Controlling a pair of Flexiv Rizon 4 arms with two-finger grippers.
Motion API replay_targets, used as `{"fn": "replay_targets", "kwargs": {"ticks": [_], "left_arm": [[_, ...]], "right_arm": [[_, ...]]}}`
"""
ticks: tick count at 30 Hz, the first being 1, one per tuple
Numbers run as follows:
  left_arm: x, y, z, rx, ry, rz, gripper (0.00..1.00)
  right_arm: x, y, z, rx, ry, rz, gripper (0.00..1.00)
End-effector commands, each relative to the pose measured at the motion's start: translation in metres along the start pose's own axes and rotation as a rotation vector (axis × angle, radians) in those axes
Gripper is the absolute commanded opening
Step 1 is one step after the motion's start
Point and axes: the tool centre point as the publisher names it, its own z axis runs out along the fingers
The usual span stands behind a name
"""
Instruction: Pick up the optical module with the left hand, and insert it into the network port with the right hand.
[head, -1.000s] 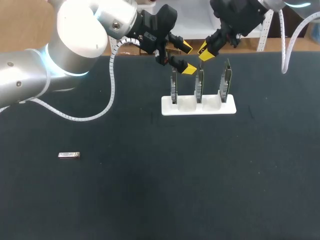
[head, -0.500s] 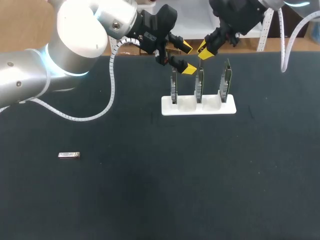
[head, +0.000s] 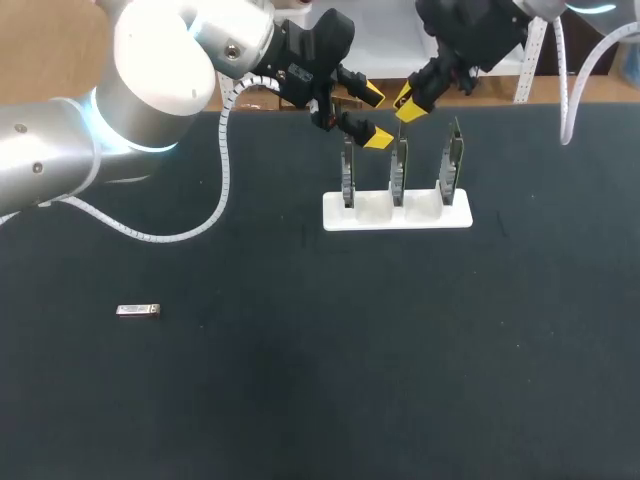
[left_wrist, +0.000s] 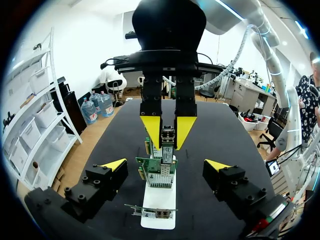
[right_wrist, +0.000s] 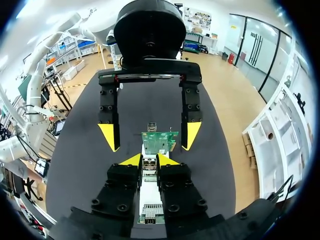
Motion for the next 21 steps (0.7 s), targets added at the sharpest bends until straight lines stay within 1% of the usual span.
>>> {"fn": "replay_targets", "kwargs": {"ticks": [1,7,21], "left_arm": [[0.0003,-0.0005,0.0003,-0.002,-0.001,0.002,1.0],[0.0003,-0.0005,0.0003,-0.002,-0.001,0.002,1.0],[0.0003,-0.0005,0.0003,-0.002,-0.001,0.002,1.0]], "right_arm": [[-0.0003,-0.0032,0.0007,-0.006,0.009,-0.002,0.0],[-0.001,-0.0029,-0.0029,-0.003,0.007,-0.011,0.0],[0.0,-0.0019,0.0004,-0.014,0.011,-0.011,0.0]]}}
